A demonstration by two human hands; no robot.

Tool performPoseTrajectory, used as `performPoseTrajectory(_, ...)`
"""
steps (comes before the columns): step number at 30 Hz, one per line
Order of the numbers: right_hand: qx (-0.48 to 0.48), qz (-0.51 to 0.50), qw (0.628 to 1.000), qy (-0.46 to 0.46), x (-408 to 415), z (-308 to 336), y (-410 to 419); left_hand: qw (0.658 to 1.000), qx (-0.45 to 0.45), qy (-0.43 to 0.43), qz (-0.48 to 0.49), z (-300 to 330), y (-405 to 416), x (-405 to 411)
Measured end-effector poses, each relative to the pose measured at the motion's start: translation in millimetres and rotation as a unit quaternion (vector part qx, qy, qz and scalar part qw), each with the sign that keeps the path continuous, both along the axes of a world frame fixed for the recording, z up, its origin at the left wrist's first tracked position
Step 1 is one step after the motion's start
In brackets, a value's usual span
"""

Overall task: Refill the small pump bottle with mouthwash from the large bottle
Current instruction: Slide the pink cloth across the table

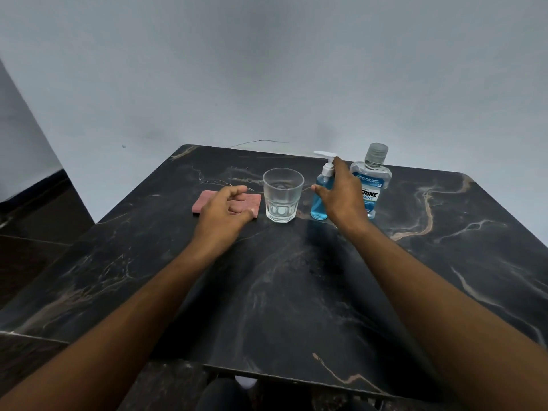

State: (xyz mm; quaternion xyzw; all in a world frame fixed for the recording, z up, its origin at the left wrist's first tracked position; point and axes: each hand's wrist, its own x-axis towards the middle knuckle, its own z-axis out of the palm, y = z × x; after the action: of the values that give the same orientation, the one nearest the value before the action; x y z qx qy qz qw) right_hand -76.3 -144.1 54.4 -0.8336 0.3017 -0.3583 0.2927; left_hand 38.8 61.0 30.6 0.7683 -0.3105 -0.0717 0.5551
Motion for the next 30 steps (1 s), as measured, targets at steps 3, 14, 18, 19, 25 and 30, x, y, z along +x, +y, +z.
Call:
performPoseTrajectory(3,0.004,0.0,1.0,-0.007,-2.0,2.0,1.5,1.0,0.006,0.0,0.001,-1.3,-0.1,-0.9)
performPoseTrajectory(14,-0.071,-0.062,0.994,0.05,-14.5,3.7,26.6,0.999,0.006,0.019,0.038,-1.5,19.9,0.2)
performPoseTrajectory(18,-0.202,-0.03,0.977,-0.064,-30.2,-0.9,60.7,0.998,-0.008,0.04,0.053,-4.3,35.5,2.7)
performPoseTrajectory(19,-0.239,-0.002,0.968,-0.073,-31.1,-3.0,70.2,0.997,-0.015,0.05,0.059,-6.8,41.2,2.4)
performPoseTrajectory(25,-0.215,0.245,0.937,0.122,27.8,-13.2,112.7,0.993,-0.038,0.069,0.091,-20.3,70.1,-20.9)
performPoseTrajectory(30,-0.155,0.253,0.912,0.282,99.4,-21.7,111.2,0.996,-0.029,0.013,0.089,-25.5,101.0,-47.2)
